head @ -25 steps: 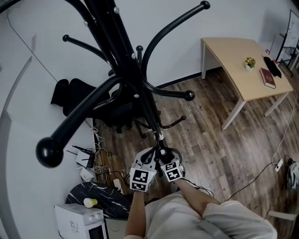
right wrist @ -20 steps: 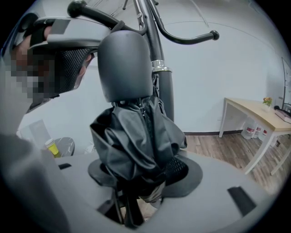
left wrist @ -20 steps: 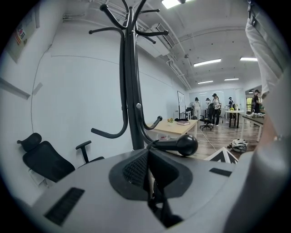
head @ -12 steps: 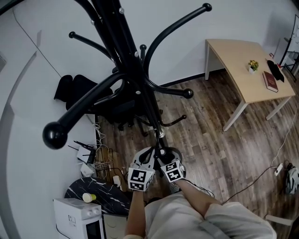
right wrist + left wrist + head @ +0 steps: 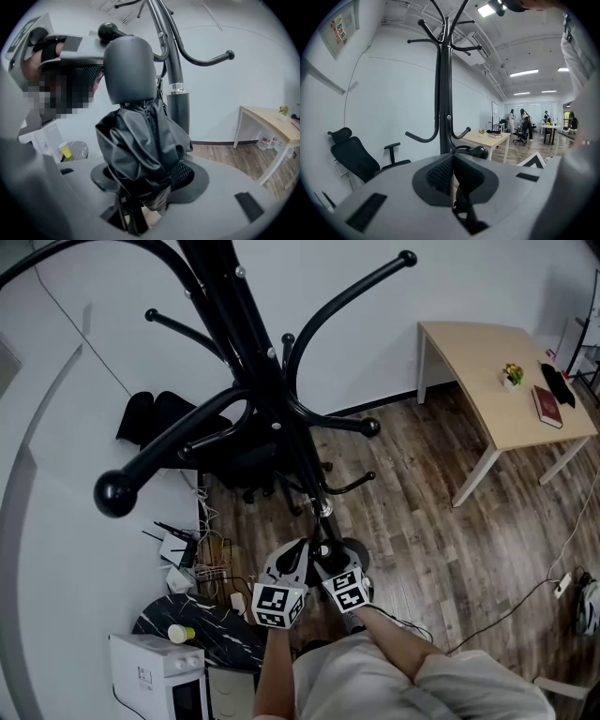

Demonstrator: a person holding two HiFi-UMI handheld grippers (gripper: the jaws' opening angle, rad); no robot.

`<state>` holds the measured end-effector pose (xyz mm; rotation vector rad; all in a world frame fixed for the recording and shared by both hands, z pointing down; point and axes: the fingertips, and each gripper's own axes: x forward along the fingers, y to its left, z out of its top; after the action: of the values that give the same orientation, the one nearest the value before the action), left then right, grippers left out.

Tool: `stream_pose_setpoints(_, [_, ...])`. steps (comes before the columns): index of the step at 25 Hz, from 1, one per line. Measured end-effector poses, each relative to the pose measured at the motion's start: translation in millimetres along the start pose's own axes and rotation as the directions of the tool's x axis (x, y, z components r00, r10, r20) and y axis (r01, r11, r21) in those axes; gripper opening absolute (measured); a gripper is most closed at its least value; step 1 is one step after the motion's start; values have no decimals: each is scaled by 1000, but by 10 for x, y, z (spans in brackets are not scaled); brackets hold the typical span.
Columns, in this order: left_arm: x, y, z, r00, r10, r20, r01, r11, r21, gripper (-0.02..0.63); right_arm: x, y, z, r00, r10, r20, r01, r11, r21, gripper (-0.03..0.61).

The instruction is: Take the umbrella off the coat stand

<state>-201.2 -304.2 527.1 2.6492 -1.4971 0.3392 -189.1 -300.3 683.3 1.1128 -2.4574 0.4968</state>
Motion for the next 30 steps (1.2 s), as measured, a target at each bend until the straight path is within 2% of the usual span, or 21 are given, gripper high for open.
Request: stream_pose_setpoints(30, [-312,-207,164,994,96,49,-96,995,-6,21,-365,146,-44,999,33,15,-33,999,-8,249])
